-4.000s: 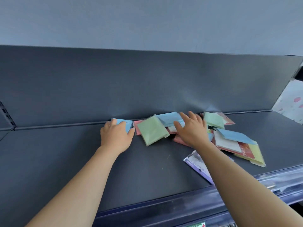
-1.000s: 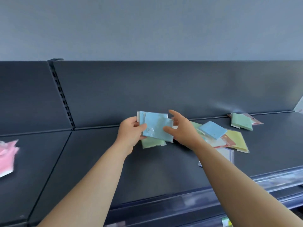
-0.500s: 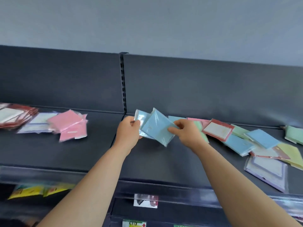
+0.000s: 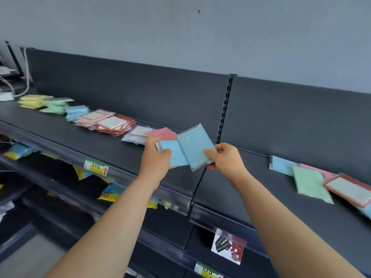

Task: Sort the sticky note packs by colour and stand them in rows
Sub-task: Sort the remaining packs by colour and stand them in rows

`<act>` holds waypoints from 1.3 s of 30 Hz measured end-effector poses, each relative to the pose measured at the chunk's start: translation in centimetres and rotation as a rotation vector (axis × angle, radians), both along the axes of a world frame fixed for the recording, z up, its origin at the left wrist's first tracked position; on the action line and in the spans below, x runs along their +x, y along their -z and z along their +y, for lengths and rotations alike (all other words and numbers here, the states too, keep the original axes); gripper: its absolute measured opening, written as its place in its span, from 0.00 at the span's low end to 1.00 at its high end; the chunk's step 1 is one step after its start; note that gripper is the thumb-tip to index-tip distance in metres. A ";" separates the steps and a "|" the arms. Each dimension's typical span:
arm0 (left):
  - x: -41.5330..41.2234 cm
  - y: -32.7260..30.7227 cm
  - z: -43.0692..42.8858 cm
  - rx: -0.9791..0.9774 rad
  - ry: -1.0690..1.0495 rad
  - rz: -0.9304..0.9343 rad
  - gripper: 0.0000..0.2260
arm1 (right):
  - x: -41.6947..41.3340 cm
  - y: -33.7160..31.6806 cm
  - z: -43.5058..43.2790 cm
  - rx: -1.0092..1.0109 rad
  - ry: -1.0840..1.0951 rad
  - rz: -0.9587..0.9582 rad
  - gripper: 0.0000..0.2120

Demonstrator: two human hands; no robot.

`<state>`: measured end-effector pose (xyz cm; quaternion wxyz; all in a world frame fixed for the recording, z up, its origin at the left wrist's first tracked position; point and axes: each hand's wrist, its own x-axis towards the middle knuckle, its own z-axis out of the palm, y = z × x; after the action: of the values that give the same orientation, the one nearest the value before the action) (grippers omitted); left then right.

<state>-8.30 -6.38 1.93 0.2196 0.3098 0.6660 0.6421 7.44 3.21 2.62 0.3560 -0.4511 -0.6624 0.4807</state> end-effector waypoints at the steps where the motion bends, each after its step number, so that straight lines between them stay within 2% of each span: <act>1: -1.2 -0.4 -0.6 0.015 -0.023 0.006 0.14 | -1.5 -0.3 -0.4 0.000 -0.016 0.009 0.10; 7: -10.8 -1.2 -3.8 0.020 -0.181 0.012 0.12 | -11.8 -1.5 -3.2 -0.056 -0.078 0.113 0.06; 9: -14.8 -1.1 -5.0 0.007 -0.209 0.017 0.12 | -15.8 -1.6 -4.2 -0.055 -0.094 0.090 0.06; 13: -23.1 -0.6 -7.0 -0.047 -0.225 0.054 0.11 | -24.0 -1.5 -6.0 -0.081 -0.106 0.134 0.10; 18: -30.8 -1.0 -9.2 -0.046 -0.244 0.073 0.09 | -31.6 -1.3 -7.6 -0.098 -0.086 0.159 0.08; 24: -36.5 -1.3 -9.4 -0.005 -0.256 0.005 0.09 | -37.7 -1.1 -7.6 -0.086 -0.077 0.128 0.10; 28: -39.3 -1.3 -8.0 0.001 -0.293 -0.017 0.09 | -40.8 -1.0 -6.2 -0.067 -0.054 0.157 0.08; 31: -41.5 -1.3 -6.3 0.018 -0.339 0.001 0.08 | -43.1 -1.1 -4.2 -0.071 -0.060 0.181 0.08; 34: -43.8 -1.4 -4.3 0.014 -0.373 0.032 0.08 | -45.1 -1.3 -1.9 -0.039 -0.071 0.127 0.08; 39: -47.3 -1.8 -0.9 0.005 -0.375 -0.016 0.08 | -48.9 -1.5 1.5 -0.032 -0.083 0.122 0.07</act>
<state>-55.64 -7.28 3.70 0.1006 0.1756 0.7086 0.6760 -41.43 4.67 4.12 0.3685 -0.3988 -0.6498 0.5320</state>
